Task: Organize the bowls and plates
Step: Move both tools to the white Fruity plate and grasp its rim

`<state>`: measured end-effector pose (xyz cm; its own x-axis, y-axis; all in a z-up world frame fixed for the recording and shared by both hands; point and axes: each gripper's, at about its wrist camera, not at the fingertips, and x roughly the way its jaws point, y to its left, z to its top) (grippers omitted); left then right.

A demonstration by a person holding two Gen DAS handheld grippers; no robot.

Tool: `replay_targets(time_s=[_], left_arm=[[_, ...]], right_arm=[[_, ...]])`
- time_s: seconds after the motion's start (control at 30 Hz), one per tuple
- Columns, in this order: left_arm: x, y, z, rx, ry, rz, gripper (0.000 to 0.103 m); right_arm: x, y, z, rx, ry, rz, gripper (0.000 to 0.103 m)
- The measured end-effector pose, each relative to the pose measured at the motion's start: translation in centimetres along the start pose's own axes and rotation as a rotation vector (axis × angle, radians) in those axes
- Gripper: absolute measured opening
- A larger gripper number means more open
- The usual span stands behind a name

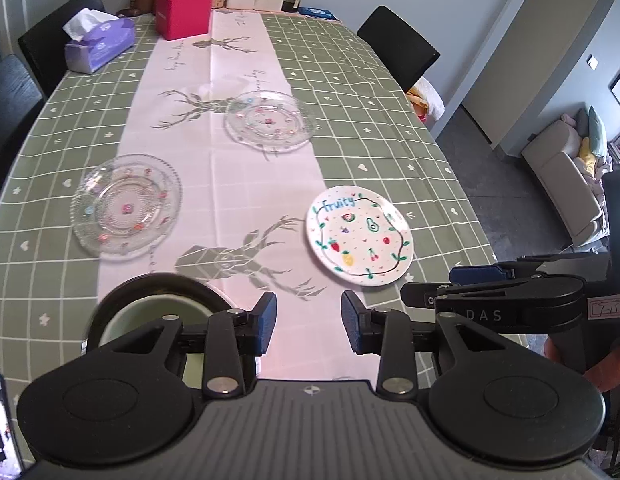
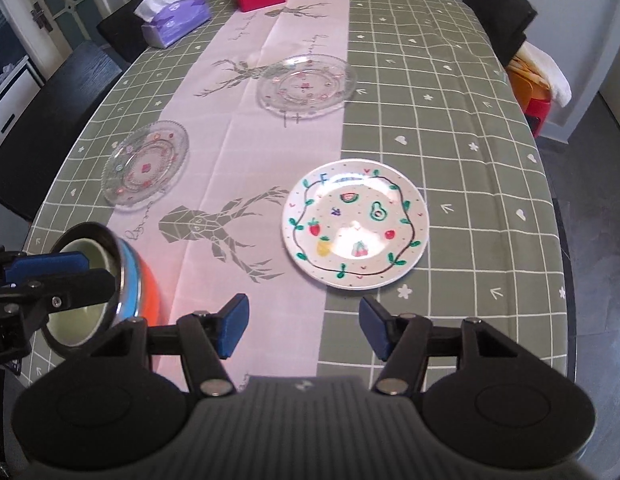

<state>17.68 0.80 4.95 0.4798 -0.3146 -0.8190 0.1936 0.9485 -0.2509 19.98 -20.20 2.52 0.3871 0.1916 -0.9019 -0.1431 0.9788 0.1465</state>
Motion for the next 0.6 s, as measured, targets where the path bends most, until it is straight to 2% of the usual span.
replay_targets(time_s=[0.43, 0.5, 0.6], left_arm=[[7.2, -3.3, 3.5, -0.021, 0.028, 0.008, 0.051], [8.5, -3.5, 3.9, -0.019, 0.034, 0.027, 0.051], [10.5, -3.5, 4.4, -0.023, 0.047, 0.055, 0.051]], right_arm=[[3.2, -9.7, 1.4, 0.222, -0.013, 0.021, 0.059], [4.0, -10.7, 1.9, 0.25, -0.009, 0.034, 0.053], [5.1, -11.5, 2.5, 0.279, 0.001, 0.056, 0.052]])
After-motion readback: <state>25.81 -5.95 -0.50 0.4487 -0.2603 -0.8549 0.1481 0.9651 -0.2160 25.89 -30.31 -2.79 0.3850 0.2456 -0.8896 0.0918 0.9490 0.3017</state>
